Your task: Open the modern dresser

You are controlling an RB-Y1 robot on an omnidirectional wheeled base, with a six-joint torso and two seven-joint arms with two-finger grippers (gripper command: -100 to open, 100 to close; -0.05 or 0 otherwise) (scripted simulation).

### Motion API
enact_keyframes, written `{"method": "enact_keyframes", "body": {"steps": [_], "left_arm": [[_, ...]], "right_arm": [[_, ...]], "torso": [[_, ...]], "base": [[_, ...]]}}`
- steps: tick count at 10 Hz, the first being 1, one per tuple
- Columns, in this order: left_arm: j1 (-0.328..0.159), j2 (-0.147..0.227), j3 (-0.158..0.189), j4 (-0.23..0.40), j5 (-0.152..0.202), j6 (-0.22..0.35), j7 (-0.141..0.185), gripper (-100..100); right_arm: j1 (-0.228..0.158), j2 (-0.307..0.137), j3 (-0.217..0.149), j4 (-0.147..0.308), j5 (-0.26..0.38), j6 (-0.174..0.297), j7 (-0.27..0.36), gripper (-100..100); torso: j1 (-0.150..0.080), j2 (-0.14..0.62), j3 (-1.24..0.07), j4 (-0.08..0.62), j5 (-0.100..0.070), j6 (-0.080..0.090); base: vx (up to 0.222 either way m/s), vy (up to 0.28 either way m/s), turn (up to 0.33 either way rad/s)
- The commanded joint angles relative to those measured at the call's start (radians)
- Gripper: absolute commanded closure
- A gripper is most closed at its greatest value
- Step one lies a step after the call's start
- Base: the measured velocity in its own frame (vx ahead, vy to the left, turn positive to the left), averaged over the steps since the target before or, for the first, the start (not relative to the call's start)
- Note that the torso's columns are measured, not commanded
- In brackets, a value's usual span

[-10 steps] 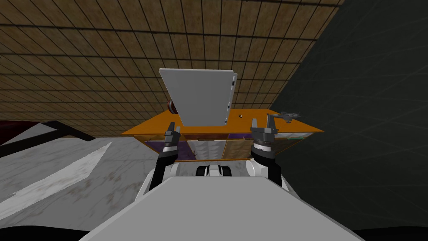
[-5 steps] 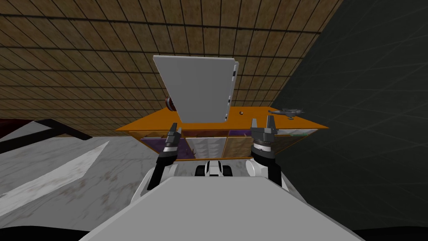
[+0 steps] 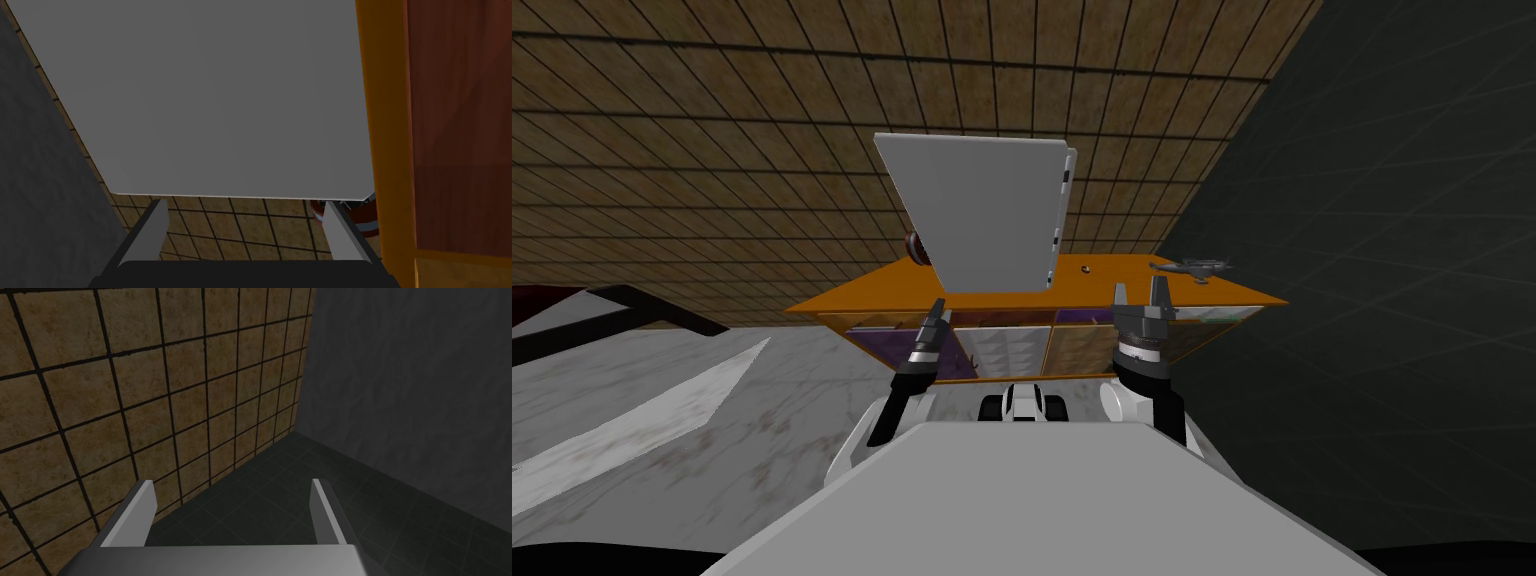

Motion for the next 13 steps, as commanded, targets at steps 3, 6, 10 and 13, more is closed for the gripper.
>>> {"method": "enact_keyframes", "body": {"steps": [3, 6, 10, 13], "left_arm": [[-0.023, -0.013, -0.010, 0.091, -0.001, -0.010, -0.006, -100], [-0.036, -0.028, -0.015, 0.139, -0.002, -0.015, -0.008, -100], [-0.056, -0.015, -0.022, 0.213, -0.002, -0.020, -0.011, -100], [-0.073, -0.004, -0.029, 0.280, -0.002, -0.026, -0.014, -100]], "right_arm": [[0.000, 0.000, 0.000, 0.000, 0.000, 0.000, 0.000, 0], [0.000, 0.000, 0.000, 0.000, 0.000, 0.000, 0.000, 0], [0.000, 0.000, 0.000, 0.000, 0.000, 0.000, 0.000, 0], [0.000, 0.000, 0.000, 0.000, 0.000, 0.000, 0.000, 0]], "torso": [[0.000, -0.001, 0.000, 0.000, 0.000, 0.000], [0.000, -0.001, 0.000, 0.000, 0.000, 0.000], [0.000, 0.000, 0.000, 0.000, 0.000, 0.000], [0.000, -0.001, 0.000, 0.000, 0.000, 0.000]], "base": [[-0.020, -0.025, -0.012], [-0.016, -0.024, -0.011], [-0.020, -0.027, -0.013], [-0.018, -0.025, -0.015]]}}
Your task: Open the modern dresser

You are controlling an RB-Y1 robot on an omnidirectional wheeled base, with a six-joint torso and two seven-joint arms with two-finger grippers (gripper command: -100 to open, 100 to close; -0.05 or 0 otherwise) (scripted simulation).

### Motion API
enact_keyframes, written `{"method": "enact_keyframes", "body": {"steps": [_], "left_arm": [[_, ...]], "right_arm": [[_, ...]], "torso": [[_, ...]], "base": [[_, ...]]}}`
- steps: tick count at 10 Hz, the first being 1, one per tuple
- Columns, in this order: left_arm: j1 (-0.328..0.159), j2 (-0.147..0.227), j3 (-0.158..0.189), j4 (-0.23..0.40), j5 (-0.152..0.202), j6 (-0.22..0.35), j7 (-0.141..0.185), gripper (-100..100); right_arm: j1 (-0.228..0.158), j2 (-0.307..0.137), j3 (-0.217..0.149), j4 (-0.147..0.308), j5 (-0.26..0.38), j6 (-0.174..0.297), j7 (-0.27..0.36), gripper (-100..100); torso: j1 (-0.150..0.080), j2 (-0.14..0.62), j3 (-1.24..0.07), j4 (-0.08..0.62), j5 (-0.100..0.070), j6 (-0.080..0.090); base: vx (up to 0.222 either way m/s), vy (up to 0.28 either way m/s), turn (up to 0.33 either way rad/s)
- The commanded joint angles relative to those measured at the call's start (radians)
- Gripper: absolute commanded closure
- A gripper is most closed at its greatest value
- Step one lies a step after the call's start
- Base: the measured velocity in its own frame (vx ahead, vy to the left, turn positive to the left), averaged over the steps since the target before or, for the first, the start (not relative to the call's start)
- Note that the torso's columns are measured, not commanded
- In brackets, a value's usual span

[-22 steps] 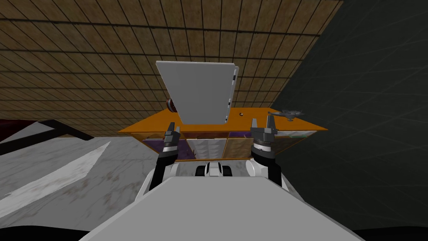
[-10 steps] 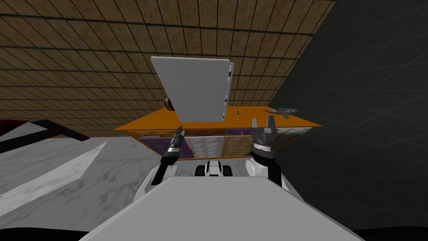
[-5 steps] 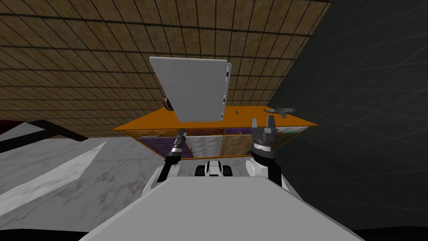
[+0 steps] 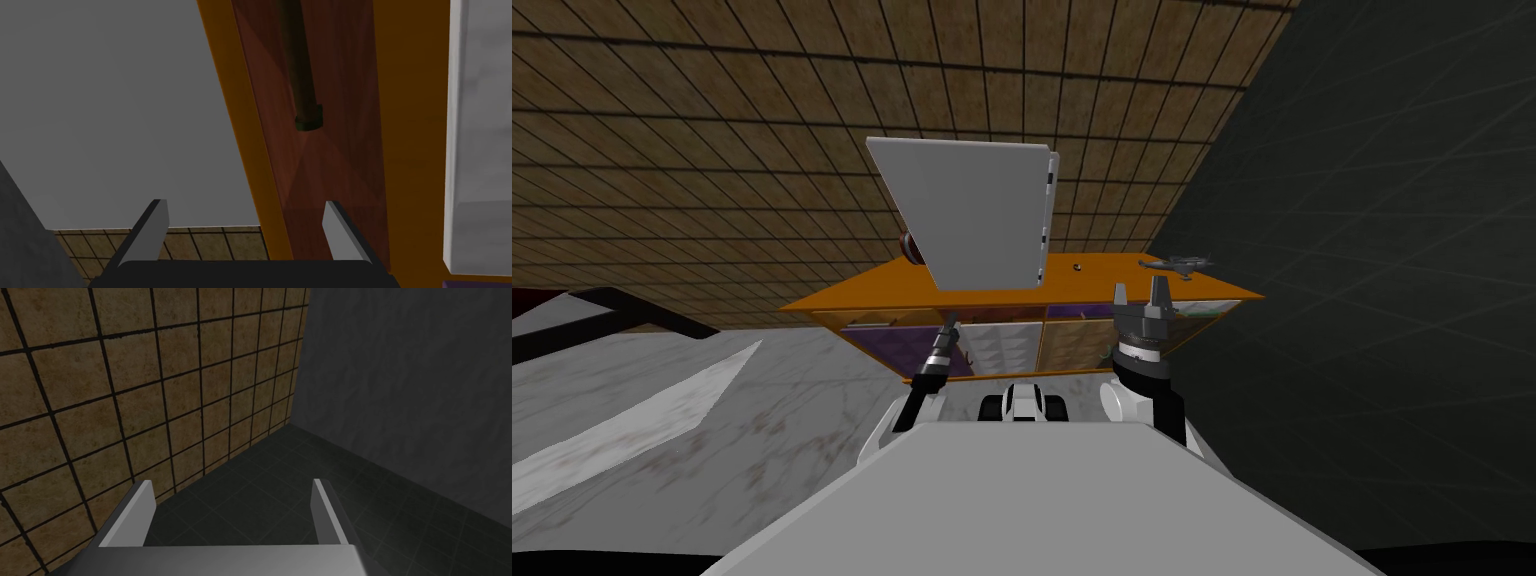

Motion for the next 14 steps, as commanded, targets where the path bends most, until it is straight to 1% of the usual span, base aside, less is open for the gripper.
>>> {"method": "enact_keyframes", "body": {"steps": [1, 2, 3, 4, 5, 9, 10, 11, 13, 14], "left_arm": [[-0.012, 0.001, -0.006, 0.052, 0.000, -0.006, -0.002, -100], [-0.020, -0.009, -0.009, 0.083, 0.000, -0.008, -0.004, -100], [-0.024, -0.018, -0.010, 0.099, 0.000, -0.010, -0.004, -100], [-0.032, -0.045, -0.013, 0.127, 0.000, -0.013, -0.006, -100], [-0.035, -0.062, -0.015, 0.141, 0.000, -0.014, -0.006, -100], [-0.045, -0.146, -0.018, 0.177, -0.001, -0.018, -0.008, -100], [-0.045, -0.133, -0.017, 0.176, 0.000, -0.019, -0.008, -100], [-0.074, -0.142, -0.011, 0.179, -0.002, 0.006, -0.013, -100], [-0.103, -0.149, -0.005, 0.181, -0.004, 0.032, -0.018, -100], [-0.092, -0.146, -0.008, 0.178, -0.004, 0.022, -0.016, -100]], "right_arm": [[0.000, 0.000, 0.000, 0.000, 0.000, 0.000, 0.000, 0], [0.000, 0.000, 0.000, 0.000, 0.000, 0.000, 0.000, 0], [0.000, 0.000, 0.000, 0.000, 0.000, 0.000, 0.000, 0], [0.000, 0.000, 0.000, 0.000, 0.000, 0.000, 0.000, 0], [0.000, 0.000, 0.000, 0.000, 0.000, 0.000, 0.000, 0], [0.000, 0.000, 0.000, 0.000, 0.000, 0.000, 0.000, 0], [0.000, 0.000, 0.000, 0.000, 0.000, 0.000, 0.000, 0], [0.000, 0.000, 0.000, 0.000, 0.000, 0.000, 0.000, 0], [0.000, 0.000, 0.000, 0.000, 0.000, 0.000, 0.000, 0], [0.000, 0.000, 0.000, 0.000, 0.000, 0.000, 0.000, 0]], "torso": [[-0.001, 0.000, 0.000, 0.000, 0.000, 0.000], [0.000, 0.000, 0.000, 0.000, 0.000, 0.000], [0.000, 0.000, 0.000, 0.000, 0.000, 0.000], [0.000, 0.001, 0.000, 0.000, 0.000, 0.000], [0.000, 0.000, 0.000, 0.000, 0.000, 0.000], [0.001, 0.000, 0.000, 0.000, 0.000, 0.000], [0.001, 0.000, 0.000, 0.000, 0.000, 0.000], [0.001, 0.000, 0.000, 0.000, 0.000, 0.000], [0.001, 0.000, 0.000, 0.000, 0.000, 0.000], [0.001, 0.000, 0.000, 0.000, 0.000, 0.000]], "base": [[-0.019, -0.030, -0.014], [-0.022, -0.029, -0.017], [-0.027, -0.030, -0.014], [-0.028, -0.031, -0.018], [-0.026, -0.036, -0.012], [-0.011, -0.016, -0.007], [0.000, 0.000, 0.000], [0.002, 0.009, -0.018], [0.009, 0.018, -0.018], [0.005, 0.008, -0.004]]}}
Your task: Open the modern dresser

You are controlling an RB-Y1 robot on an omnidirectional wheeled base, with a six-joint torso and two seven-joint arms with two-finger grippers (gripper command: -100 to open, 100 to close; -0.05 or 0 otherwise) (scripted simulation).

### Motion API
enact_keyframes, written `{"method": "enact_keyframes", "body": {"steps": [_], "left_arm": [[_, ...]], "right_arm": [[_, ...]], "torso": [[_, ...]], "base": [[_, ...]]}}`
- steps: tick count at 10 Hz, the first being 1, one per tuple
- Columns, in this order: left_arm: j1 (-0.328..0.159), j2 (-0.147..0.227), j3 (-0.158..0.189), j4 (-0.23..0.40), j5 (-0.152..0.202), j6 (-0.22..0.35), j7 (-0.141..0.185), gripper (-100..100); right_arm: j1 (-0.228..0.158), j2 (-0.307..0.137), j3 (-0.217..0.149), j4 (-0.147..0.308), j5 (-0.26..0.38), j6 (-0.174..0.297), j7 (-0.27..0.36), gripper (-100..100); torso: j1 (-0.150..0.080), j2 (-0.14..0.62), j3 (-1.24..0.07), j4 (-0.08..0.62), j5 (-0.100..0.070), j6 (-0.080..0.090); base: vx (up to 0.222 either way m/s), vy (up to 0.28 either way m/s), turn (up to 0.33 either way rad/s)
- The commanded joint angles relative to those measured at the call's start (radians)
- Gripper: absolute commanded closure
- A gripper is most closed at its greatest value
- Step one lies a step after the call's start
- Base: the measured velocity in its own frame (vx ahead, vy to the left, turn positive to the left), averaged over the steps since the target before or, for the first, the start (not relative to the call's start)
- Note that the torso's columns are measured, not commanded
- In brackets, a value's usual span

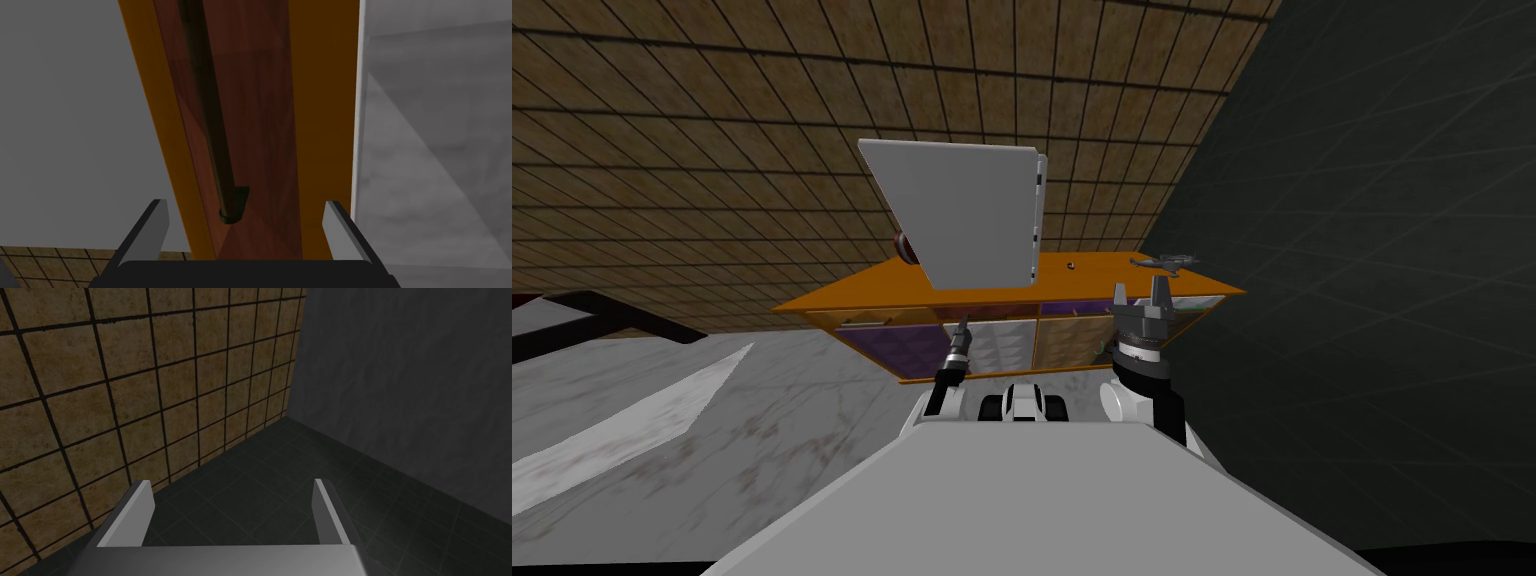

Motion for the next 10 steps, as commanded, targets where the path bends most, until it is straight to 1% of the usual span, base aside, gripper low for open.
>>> {"method": "enact_keyframes", "body": {"steps": [1, 2, 3, 4, 8, 9, 10], "left_arm": [[0.032, 0.008, -0.007, -0.001, 0.002, -0.028, 0.005, 100], [0.046, 0.012, -0.010, -0.002, 0.003, -0.041, 0.008, 100], [0.033, 0.006, -0.007, 0.005, 0.002, -0.033, 0.004, 100], [0.036, 0.046, -0.008, 0.000, 0.001, -0.032, 0.003, -100], [0.046, 0.114, -0.010, -0.024, -0.003, -0.012, -0.001, -100], [0.054, 0.122, -0.011, -0.046, -0.007, 0.007, -0.004, -100], [0.059, 0.114, -0.012, -0.058, -0.010, 0.017, -0.006, -100]], "right_arm": [[0.000, 0.000, 0.000, 0.000, 0.000, 0.000, 0.000, 0], [0.000, 0.000, 0.000, 0.000, 0.000, 0.000, 0.000, 0], [0.000, 0.000, 0.000, 0.000, 0.000, 0.000, 0.000, 0], [0.000, 0.000, 0.000, 0.000, 0.000, 0.000, 0.000, 0], [0.000, 0.000, 0.000, 0.000, 0.000, 0.000, 0.000, 0], [0.000, 0.000, 0.000, 0.000, 0.000, 0.000, 0.000, 0], [0.000, 0.000, 0.000, 0.000, 0.000, 0.000, 0.000, 0]], "torso": [[-0.001, 0.001, 0.000, 0.000, 0.000, 0.000], [-0.002, 0.002, 0.001, 0.000, -0.001, 0.000], [-0.002, 0.002, 0.001, 0.000, -0.001, 0.000], [0.000, 0.001, 0.000, 0.000, 0.000, 0.000], [-0.002, 0.000, 0.000, 0.000, 0.000, 0.000], [-0.002, 0.000, 0.000, 0.000, -0.001, 0.000], [-0.004, 0.001, 0.000, 0.000, -0.001, 0.000]], "base": [[-0.005, -0.012, 0.030], [-0.011, -0.019, 0.032], [-0.006, -0.009, 0.006], [0.001, -0.021, -0.003], [0.007, -0.052, 0.000], [0.006, -0.132, -0.002], [0.001, -0.172, 0.001]]}}
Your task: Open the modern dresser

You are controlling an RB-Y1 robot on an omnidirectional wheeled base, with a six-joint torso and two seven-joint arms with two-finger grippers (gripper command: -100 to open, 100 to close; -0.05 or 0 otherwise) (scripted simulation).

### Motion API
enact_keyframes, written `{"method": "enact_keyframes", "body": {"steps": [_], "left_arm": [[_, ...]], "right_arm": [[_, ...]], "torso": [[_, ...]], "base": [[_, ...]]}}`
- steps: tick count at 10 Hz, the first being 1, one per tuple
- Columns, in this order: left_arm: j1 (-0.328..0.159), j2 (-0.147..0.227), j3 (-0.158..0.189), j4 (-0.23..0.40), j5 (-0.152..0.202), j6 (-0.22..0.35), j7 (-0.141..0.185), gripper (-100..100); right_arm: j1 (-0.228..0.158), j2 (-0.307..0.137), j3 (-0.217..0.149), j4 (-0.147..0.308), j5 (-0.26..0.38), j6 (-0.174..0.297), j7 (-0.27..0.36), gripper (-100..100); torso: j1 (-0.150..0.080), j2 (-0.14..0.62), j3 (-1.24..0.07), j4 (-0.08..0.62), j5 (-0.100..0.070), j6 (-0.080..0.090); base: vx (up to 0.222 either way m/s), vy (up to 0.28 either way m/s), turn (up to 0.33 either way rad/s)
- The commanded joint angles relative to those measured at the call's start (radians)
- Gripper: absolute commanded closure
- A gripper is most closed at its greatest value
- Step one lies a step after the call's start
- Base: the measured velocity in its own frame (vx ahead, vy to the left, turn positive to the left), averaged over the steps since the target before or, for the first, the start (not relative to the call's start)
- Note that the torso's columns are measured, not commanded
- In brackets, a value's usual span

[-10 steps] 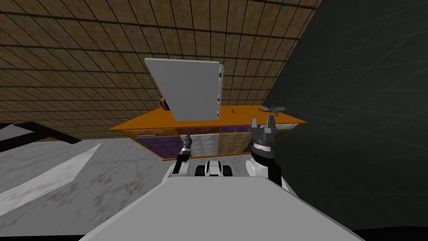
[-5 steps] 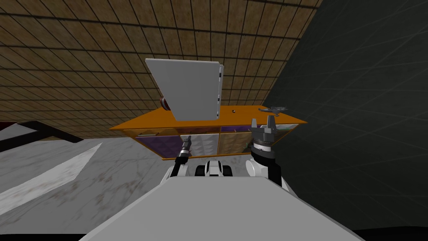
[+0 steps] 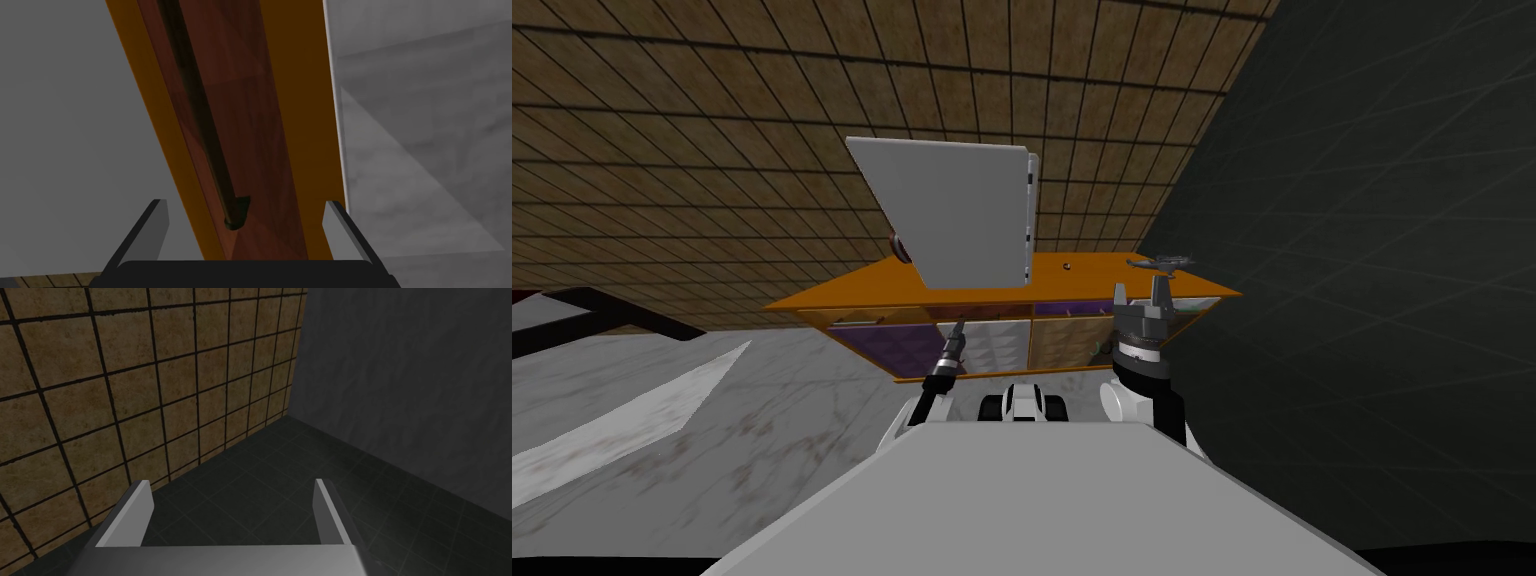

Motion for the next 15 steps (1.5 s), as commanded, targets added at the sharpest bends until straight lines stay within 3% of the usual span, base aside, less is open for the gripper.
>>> {"method": "enact_keyframes", "body": {"steps": [1, 3, 4, 5, 10, 13, 14, 15], "left_arm": [[0.015, -0.012, -0.003, -0.041, -0.007, 0.037, -0.007, -100], [0.028, 0.012, -0.006, -0.075, -0.013, 0.067, -0.012, -100], [0.037, 0.005, -0.008, -0.097, -0.018, 0.087, -0.016, -100], [0.042, -0.028, -0.009, -0.112, -0.020, 0.099, -0.018, -100], [0.049, -0.126, -0.010, -0.128, -0.023, 0.114, -0.021, -100], [0.062, -0.115, -0.012, -0.172, -0.025, 0.146, -0.019, -100], [0.057, -0.117, -0.012, -0.159, -0.025, 0.136, -0.021, -100], [0.050, -0.115, -0.010, -0.132, -0.023, 0.116, -0.021, 100]], "right_arm": [[0.000, 0.000, 0.000, 0.000, 0.000, 0.000, 0.000, 0], [0.000, 0.000, 0.000, 0.000, 0.000, 0.000, 0.000, 0], [0.000, 0.000, 0.000, 0.000, 0.000, 0.000, 0.000, 0], [0.000, 0.000, 0.000, 0.000, 0.000, 0.000, 0.000, 0], [0.000, 0.000, 0.000, 0.000, 0.000, 0.000, 0.000, 0], [0.000, 0.000, 0.000, 0.000, 0.000, 0.000, 0.000, 0], [0.000, 0.000, 0.000, 0.000, 0.000, 0.000, 0.000, 0], [0.000, 0.000, 0.000, 0.000, 0.000, 0.000, 0.000, 0]], "torso": [[0.000, 0.000, 0.000, 0.000, 0.000, 0.000], [0.002, -0.001, 0.000, 0.000, 0.001, 0.000], [0.004, -0.001, 0.000, 0.000, 0.001, 0.000], [0.005, 0.001, 0.000, 0.000, 0.001, 0.000], [0.007, 0.000, 0.000, 0.000, 0.002, 0.000], [0.004, -0.003, -0.002, -0.001, 0.001, 0.000], [0.005, -0.004, -0.003, -0.001, 0.001, 0.000], [0.004, 0.000, 0.000, 0.000, 0.001, 0.000]], "base": [[0.005, -0.176, 0.001], [0.018, -0.197, -0.001], [-0.008, -0.182, -0.001], [-0.003, -0.184, -0.001], [0.010, -0.055, 0.000], [0.058, 0.009, -0.023], [0.048, 0.015, -0.005], [-0.052, -0.015, 0.044]]}}
